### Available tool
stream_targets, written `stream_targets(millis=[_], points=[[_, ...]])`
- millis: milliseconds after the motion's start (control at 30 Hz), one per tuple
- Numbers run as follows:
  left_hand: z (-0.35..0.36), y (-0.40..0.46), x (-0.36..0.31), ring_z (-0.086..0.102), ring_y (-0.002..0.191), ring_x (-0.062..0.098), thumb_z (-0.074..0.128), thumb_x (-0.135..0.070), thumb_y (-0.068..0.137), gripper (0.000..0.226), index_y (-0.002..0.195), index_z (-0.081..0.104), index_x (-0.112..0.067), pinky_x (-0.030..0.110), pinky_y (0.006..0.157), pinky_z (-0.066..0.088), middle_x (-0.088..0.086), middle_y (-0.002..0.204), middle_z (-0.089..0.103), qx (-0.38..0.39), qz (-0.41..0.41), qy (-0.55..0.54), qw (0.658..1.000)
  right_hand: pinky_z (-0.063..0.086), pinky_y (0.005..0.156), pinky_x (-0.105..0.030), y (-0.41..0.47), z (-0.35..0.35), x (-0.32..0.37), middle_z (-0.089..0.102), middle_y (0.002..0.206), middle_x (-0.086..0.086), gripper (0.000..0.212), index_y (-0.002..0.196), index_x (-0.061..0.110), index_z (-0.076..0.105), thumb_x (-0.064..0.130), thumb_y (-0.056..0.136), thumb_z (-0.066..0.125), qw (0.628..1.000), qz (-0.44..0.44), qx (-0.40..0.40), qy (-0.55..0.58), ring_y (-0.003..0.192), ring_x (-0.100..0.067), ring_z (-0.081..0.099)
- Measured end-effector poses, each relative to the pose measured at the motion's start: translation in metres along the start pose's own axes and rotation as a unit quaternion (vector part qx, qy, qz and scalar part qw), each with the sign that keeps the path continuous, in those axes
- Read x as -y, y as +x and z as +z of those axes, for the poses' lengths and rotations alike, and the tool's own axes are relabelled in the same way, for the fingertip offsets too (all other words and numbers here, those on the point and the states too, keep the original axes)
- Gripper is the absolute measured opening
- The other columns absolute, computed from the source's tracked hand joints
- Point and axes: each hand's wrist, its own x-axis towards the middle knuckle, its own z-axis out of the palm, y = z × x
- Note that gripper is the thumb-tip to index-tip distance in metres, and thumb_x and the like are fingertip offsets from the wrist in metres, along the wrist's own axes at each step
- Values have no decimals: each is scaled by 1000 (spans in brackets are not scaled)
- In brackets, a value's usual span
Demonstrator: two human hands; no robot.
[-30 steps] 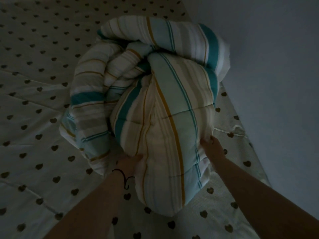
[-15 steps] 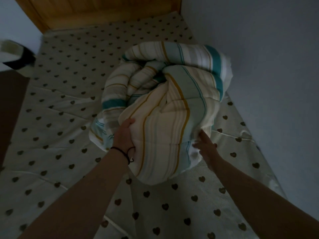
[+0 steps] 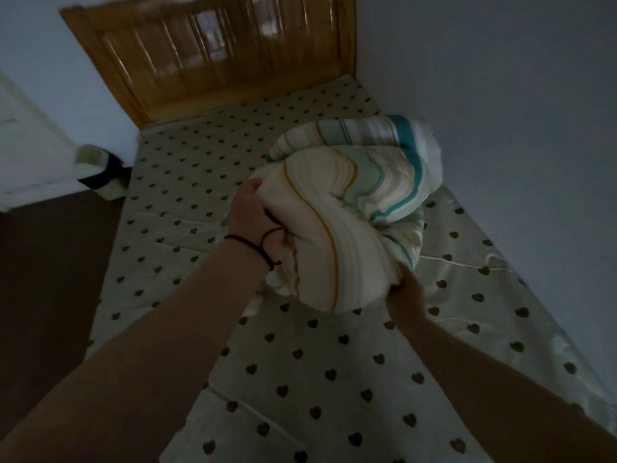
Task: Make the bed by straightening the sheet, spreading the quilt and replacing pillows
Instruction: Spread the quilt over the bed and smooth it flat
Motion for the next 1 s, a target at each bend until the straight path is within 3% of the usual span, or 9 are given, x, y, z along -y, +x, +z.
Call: stream_targets(millis=[133, 234, 367, 467, 534, 601, 667, 867, 1001], points=[[-42, 35, 8, 61, 109, 33, 51, -50, 74, 21, 86, 62, -36, 47, 91, 53, 15, 115, 65, -93, 26, 124, 988, 38, 68, -36, 33, -62, 84, 52, 68, 4, 33, 68, 23, 54, -1, 88, 40, 987, -36, -87, 130, 70, -17, 46], [-37, 30, 31, 55, 120, 37, 46, -64, 71, 45, 100, 65, -35, 51, 101, 46, 17, 129, 58, -110, 5, 244, 963, 39, 71, -26, 47, -118, 123, 59, 81, 5, 29, 85, 24, 60, -2, 87, 45, 987, -93, -117, 51, 83, -14, 51], [9, -29, 46, 52, 115, 28, 37, -18, 103, 29, 120, 54, -2, 31, 94, 38, 12, 119, 56, -164, 59, 325, 930, 42, 72, -22, 46, -156, 137, 58, 80, 6, 23, 84, 21, 63, 5, 86, 46, 989, -93, -86, 76, 84, -14, 52], [53, -68, 72, 48, 91, 8, 55, -31, 96, 26, 109, 52, -9, 22, 80, 33, -5, 96, 47, 3, 168, 346, 923, 43, 80, -17, 39, -161, 122, 64, 86, 10, 28, 90, 27, 67, 3, 88, 54, 986, -158, -53, -19, 87, -6, 62], [70, -88, 96, 47, 102, 6, 67, -52, 81, 56, 120, 51, -15, 23, 91, 38, -8, 111, 47, 127, 295, 398, 859, 47, 90, -25, 37, -147, 102, 71, 98, -1, 34, 100, 22, 73, -4, 84, 59, 961, -236, -47, -135, 98, -17, 65], [82, -105, 123, 46, 113, 12, 66, -71, 65, 84, 130, 47, -21, 29, 97, 39, -7, 123, 46, 208, 387, 536, 721, 50, 95, -33, 28, -127, 90, 73, 104, -6, 40, 107, 15, 75, -6, 80, 54, 953, -257, -23, -160, 101, -20, 65], [88, -106, 144, 45, 119, 21, 62, -79, 57, 102, 137, 44, -18, 39, 98, 41, 2, 130, 47, 175, 382, 637, 646, 44, 91, -13, 16, -112, 83, 73, 103, -3, 42, 106, 14, 75, -10, 79, 54, 957, -253, 28, -140, 96, -9, 62], [73, -56, 165, 62, 85, 22, 63, -25, 82, 18, 98, 61, -14, 29, 68, 44, 4, 86, 64, 129, 240, 694, 667, 44, 89, -15, 12, -86, 39, 69, 108, 7, 30, 116, 20, 71, 6, 89, 64, 952, -207, 198, -108, 97, -2, 60], [59, -38, 151, 50, 71, 20, 55, -18, 87, 8, 91, 54, -12, 29, 61, 33, 3, 74, 53, 79, 196, 684, 699, 46, 97, -24, 32, -67, 16, 59, 125, -2, 55, 124, 23, 59, -12, 82, 53, 980, -40, 182, 64, 120, -23, 55]])
